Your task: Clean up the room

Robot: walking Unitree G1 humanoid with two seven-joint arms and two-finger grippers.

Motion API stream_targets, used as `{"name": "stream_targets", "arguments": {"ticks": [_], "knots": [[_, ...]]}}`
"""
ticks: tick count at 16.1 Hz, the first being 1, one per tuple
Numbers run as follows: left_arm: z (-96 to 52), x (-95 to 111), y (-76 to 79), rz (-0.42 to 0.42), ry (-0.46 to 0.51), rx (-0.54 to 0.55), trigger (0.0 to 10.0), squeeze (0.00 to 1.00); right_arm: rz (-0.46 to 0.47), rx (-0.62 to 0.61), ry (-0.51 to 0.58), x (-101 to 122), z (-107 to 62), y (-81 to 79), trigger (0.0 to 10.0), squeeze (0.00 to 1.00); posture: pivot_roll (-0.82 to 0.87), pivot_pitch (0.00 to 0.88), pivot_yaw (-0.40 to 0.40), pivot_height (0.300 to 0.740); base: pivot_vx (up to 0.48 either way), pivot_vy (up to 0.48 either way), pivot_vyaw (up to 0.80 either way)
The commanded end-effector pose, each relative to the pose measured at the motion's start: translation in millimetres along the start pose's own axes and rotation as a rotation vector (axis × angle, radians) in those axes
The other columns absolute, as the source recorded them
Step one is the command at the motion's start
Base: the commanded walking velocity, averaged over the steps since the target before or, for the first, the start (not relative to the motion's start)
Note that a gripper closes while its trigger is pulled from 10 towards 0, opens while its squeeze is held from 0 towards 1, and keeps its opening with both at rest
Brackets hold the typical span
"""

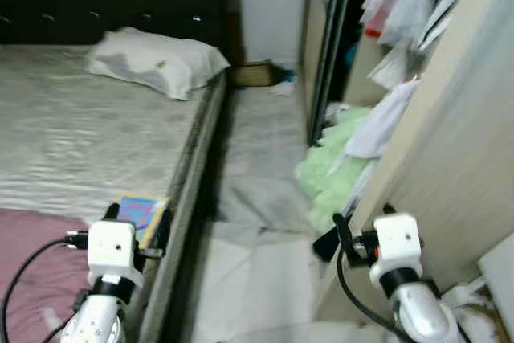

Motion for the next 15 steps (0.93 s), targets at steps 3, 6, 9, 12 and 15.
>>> {"name": "stream_targets", "arguments": {"ticks": [3,6,9,12,15], "knots": [[2.1,1.6,-0.2,0.011,0.007,-0.01,10.0,0.0,0.0,0.01,0.008,1.1,1.0,-3.0,10.0,0.0,0.03,0.092,0.026,0.74,0.0,0.0,0.0],[3.2,2.4,-0.4,0.014,0.009,-0.002,10.0,0.0,0.003,0.003,0.003,0.1,0.3,-3.0,10.0,0.0,0.03,0.099,0.028,0.74,0.0,0.0,0.0],[4.2,1.2,1.0,0.004,0.001,0.002,10.0,0.0,0.008,0.002,0.003,-0.7,0.0,-3.5,10.0,0.0,0.03,0.099,0.028,0.74,0.0,0.0,0.0],[4.6,1.3,1.9,0.002,-0.001,0.001,10.0,0.0,0.011,0.002,0.001,-0.4,0.0,-3.8,10.0,0.0,0.03,0.105,0.029,0.74,0.0,0.0,0.0],[4.5,1.1,1.3,0.004,-0.004,0.005,10.0,0.0,0.013,0.004,-0.001,-1.0,-0.4,-4.4,10.0,0.0,0.03,0.11,0.03,0.74,0.0,0.0,0.0]]}}
Point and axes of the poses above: a point about 5 cm out from each wrist's last joint towards the gripper, its own z axis pointing out of the wrist towards the gripper, its own x axis along the axis of the wrist's last joint, y = z × x, the point moved 3 cm from there along z, pointing out of the wrist towards the gripper, and after that the axes turned 9 degrees about z, right-handed, at the moved point
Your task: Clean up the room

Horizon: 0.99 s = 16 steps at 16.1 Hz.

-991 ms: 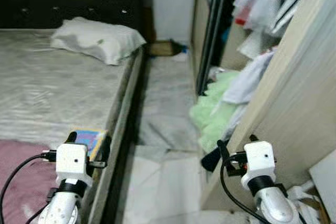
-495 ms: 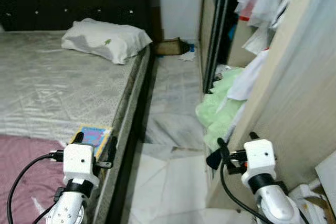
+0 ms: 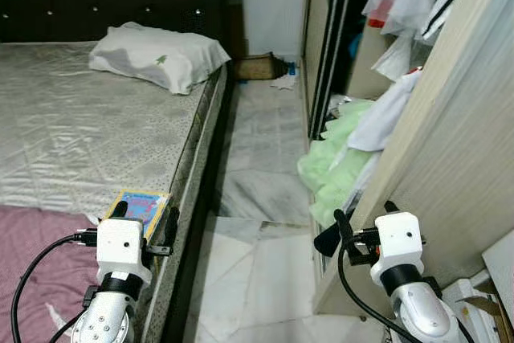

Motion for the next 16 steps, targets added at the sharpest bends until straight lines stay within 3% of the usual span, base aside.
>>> {"name": "stream_targets", "arguments": {"ticks": [1,7,11,16], "knots": [[-1.3,-3.5,-3.1,0.01,-0.023,0.009,10.0,0.0,0.008,0.021,-0.008,-0.5,0.0,-5.6,10.0,0.0,0.03,0.11,0.03,0.74,0.0,0.0,0.0],[-1.3,-4.1,-2.9,0.008,-0.025,0.006,10.0,0.0,0.007,0.022,-0.01,-1.3,-0.4,-5.9,10.0,0.0,0.03,0.114,0.031,0.74,0.0,0.0,0.0],[-0.9,-4.9,-2.5,0.005,-0.028,0.004,10.0,0.0,0.004,0.022,-0.008,-0.5,-0.9,-5.6,10.0,0.0,0.03,0.116,0.026,0.74,-0.266,-0.254,0.0],[-4.2,-6.2,-7.6,0.009,-0.032,0.016,10.0,0.0,0.02,0.0,-0.034,-2.3,-37.5,6.9,10.0,0.0,0.02,0.116,0.029,0.74,-0.103,-0.253,0.0]]}}
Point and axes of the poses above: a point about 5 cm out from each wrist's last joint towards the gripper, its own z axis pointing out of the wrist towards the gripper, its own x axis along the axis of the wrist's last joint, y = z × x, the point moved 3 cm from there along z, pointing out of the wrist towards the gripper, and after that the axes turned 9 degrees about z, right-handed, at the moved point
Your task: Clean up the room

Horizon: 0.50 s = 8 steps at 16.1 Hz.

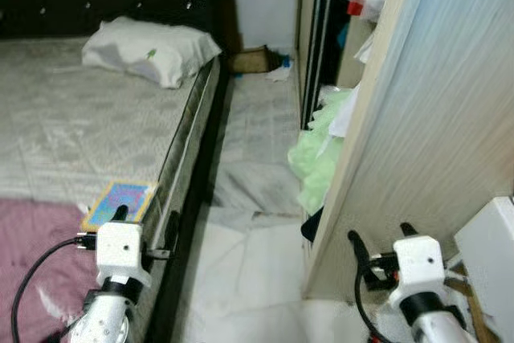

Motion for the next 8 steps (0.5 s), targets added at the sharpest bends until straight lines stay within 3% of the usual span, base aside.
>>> {"name": "stream_targets", "arguments": {"ticks": [1,8], "knots": [[-1.2,-2.9,-2.8,0.001,-0.013,0.009,10.0,0.0,0.002,0.005,-0.009,0.0,-5.0,2.5,10.0,0.0,0.01,0.116,0.031,0.74,0.0,-0.251,0.0],[6.7,1.6,1.7,-0.023,0.018,-0.028,10.0,0.0,0.01,0.019,-0.006,-5.9,13.4,-0.5,10.0,0.0,0.01,0.093,0.034,0.74,0.0,0.0,0.0]]}}
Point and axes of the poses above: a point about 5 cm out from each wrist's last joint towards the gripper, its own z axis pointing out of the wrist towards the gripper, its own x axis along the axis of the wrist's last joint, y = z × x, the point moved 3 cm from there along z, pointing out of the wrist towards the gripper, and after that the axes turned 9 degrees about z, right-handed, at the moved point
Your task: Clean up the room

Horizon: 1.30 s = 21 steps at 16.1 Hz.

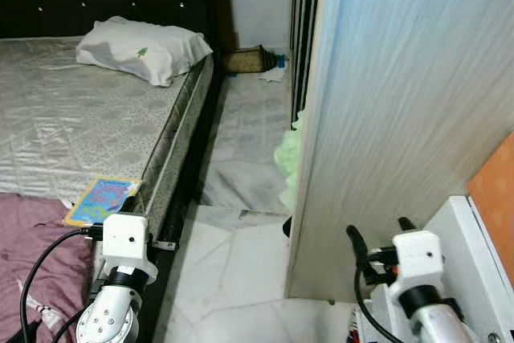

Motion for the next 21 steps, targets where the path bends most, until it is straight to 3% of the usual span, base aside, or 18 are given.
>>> {"name": "stream_targets", "arguments": {"ticks": [1,4,11,21], "knots": [[-2.4,-5.3,-6.7,0.014,-0.02,0.007,10.0,0.0,0.006,0.02,0.003,-1.0,1.5,-5.8,10.0,0.0,0.02,0.093,0.033,0.74,0.0,0.0,0.0],[-4.1,-0.9,0.6,-0.004,0.014,-0.051,10.0,0.0,0.003,0.026,0.007,-0.4,3.2,-6.4,10.0,0.0,0.01,0.094,0.031,0.74,0.0,0.0,0.0],[-5.6,-1.2,2.0,-0.02,0.013,-0.068,10.0,0.0,0.002,0.037,0.009,-0.3,4.8,-9.8,10.0,0.0,0.01,0.095,0.03,0.74,0.297,0.0,0.0],[-5.2,-1.7,2.2,-0.013,0.006,-0.056,10.0,0.0,0.003,0.039,0.002,-4.5,5.8,-10.9,10.0,0.0,0.02,0.101,0.032,0.74,0.0,0.0,0.0]]}}
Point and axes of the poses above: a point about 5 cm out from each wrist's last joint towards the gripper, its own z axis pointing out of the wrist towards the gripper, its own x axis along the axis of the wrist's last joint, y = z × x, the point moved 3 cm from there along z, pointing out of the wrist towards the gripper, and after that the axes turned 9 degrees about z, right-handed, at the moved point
